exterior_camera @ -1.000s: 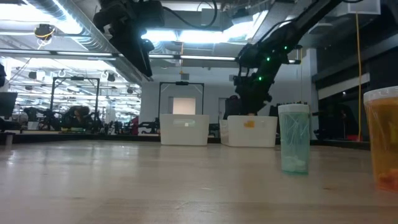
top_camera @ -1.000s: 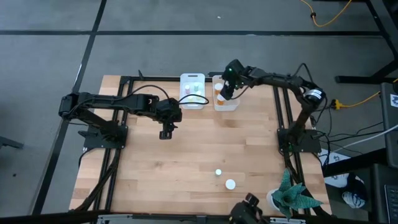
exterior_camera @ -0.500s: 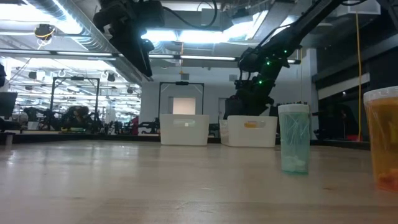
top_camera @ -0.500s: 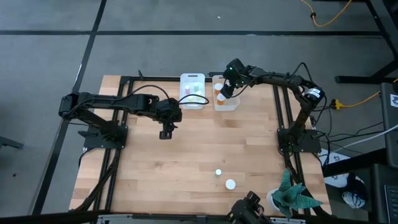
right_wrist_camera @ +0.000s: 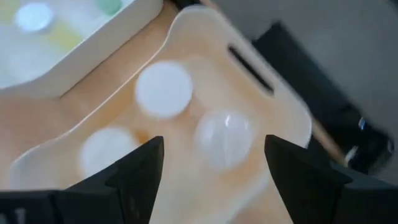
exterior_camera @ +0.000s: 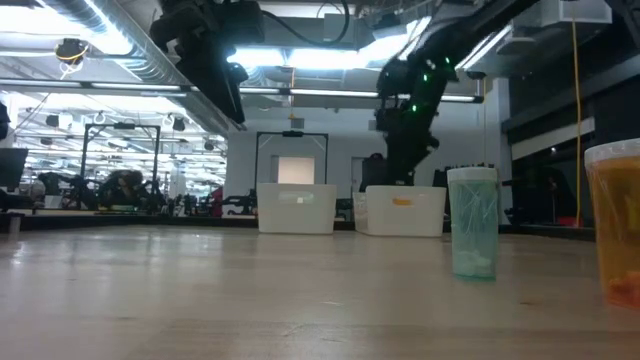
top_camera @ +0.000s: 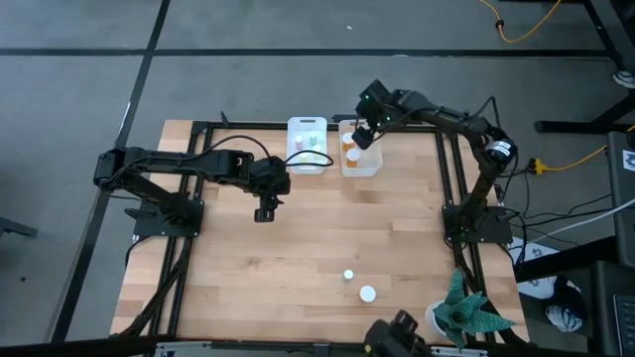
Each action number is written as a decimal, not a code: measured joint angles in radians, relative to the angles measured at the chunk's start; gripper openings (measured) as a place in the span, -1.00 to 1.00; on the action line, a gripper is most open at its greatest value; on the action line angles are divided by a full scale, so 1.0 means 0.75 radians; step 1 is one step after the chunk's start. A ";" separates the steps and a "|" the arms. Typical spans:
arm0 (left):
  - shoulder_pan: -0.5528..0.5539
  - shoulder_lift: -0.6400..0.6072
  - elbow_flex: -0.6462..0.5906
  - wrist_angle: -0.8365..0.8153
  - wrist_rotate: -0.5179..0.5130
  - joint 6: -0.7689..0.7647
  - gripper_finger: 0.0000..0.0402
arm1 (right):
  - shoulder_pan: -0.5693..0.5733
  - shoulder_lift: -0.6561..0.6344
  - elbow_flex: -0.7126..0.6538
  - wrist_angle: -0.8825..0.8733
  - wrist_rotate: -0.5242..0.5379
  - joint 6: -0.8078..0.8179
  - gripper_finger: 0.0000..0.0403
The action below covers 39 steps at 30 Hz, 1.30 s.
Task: Pick and place medicine bottles into bin by pill shape (circle, oval)
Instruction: Put the orange capsule bottle into the white right bin
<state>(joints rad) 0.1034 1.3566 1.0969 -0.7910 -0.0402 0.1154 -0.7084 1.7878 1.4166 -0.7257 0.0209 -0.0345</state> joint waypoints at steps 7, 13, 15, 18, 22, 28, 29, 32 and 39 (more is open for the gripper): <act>0.000 0.000 0.000 0.000 0.000 -0.003 -0.15 | 0.206 -0.071 0.128 -0.457 -0.066 0.115 0.38; 0.000 0.000 0.000 0.000 0.000 -0.005 -0.15 | 0.535 -0.276 -0.005 -0.534 -0.066 0.228 0.38; 0.000 0.000 0.000 0.000 0.000 -0.006 -0.15 | 0.665 -0.367 -0.089 -0.522 -0.066 0.302 0.38; 0.000 0.000 0.000 0.000 0.000 -0.006 -0.15 | 0.868 -0.495 -0.240 -0.500 -0.067 0.429 0.39; 0.000 0.000 0.000 0.000 0.000 -0.006 -0.15 | 1.148 -0.630 -0.464 -0.432 -0.068 0.628 0.39; 0.000 0.000 0.000 0.003 0.000 -0.006 -0.15 | 1.499 -0.684 -0.754 -0.078 -0.068 0.841 0.39; 0.000 0.000 0.000 0.003 0.000 -0.006 -0.15 | 1.536 -0.680 -0.796 0.003 -0.069 0.842 0.39; 0.000 0.000 0.000 0.013 0.000 -0.005 -0.15 | 1.618 -0.669 -0.920 0.279 -0.068 0.754 0.39; 0.000 0.000 0.000 0.033 0.000 -0.005 -0.15 | 1.701 -0.603 -1.095 0.757 -0.064 0.549 0.39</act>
<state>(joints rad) 0.1036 1.3567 1.0969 -0.7662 -0.0402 0.1116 0.5671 1.3358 0.5953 -0.1577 -0.0273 0.3771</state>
